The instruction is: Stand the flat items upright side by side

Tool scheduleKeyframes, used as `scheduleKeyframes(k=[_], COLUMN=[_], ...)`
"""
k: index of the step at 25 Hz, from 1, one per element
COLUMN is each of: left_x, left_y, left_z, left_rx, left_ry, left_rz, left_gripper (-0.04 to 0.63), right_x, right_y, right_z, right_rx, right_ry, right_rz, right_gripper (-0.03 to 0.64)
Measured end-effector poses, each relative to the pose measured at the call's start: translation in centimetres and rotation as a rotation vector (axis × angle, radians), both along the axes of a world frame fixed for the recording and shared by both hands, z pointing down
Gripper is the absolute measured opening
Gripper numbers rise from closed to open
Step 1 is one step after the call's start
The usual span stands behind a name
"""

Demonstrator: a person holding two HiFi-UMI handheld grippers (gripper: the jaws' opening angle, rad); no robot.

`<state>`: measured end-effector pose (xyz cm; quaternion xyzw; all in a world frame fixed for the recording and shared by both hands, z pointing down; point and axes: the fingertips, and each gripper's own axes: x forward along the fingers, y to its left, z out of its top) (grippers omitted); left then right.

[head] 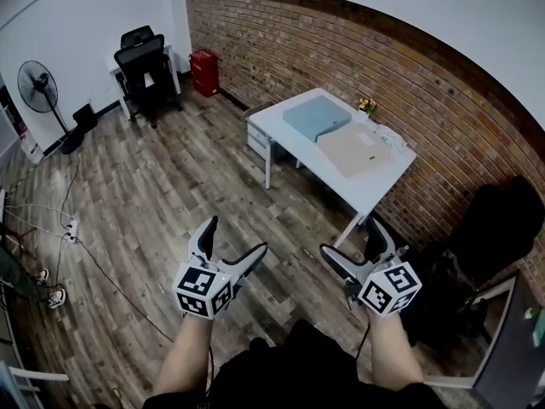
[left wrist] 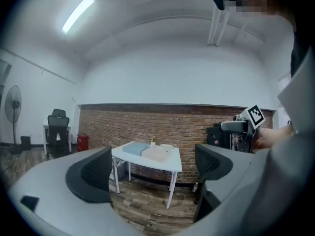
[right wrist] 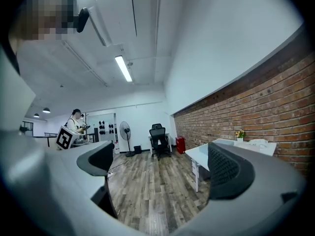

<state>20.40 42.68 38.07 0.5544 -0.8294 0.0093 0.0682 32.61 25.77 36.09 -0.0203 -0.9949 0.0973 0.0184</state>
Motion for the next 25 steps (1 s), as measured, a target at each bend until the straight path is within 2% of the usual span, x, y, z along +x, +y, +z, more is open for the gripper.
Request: scheduleKeyframes(k=[5, 11, 18, 25], left_x=[-2.2, -6.7, -13.5, -16.3], left_y=[-2.5, -8.3, -19.3, -29.5], left_z=[1.5, 3.1, 2.6, 2.1], left_rx=[-0.02, -0.066, -0.1, -0.106], left_ry=[0.033, 0.042, 0.051, 0.055], left_rz=[0.032, 0.059, 0.096, 0.156], left_gripper=[0.522, 0.522, 0.522, 0.522], right_x=[-2.2, -6.8, -13.2, -16.9], right_y=[-2.2, -7.7, -18.6, -26.8], right_z=[1.6, 4.3, 5.2, 5.1], right_rx=[-0.034, -0.1, -0.162, -0.186], right_ry=[0.031, 0.037, 0.046, 0.061], right_rz=[0.024, 0.039, 0.075, 0.082], right_gripper=[0.584, 0.584, 0.584, 0.584])
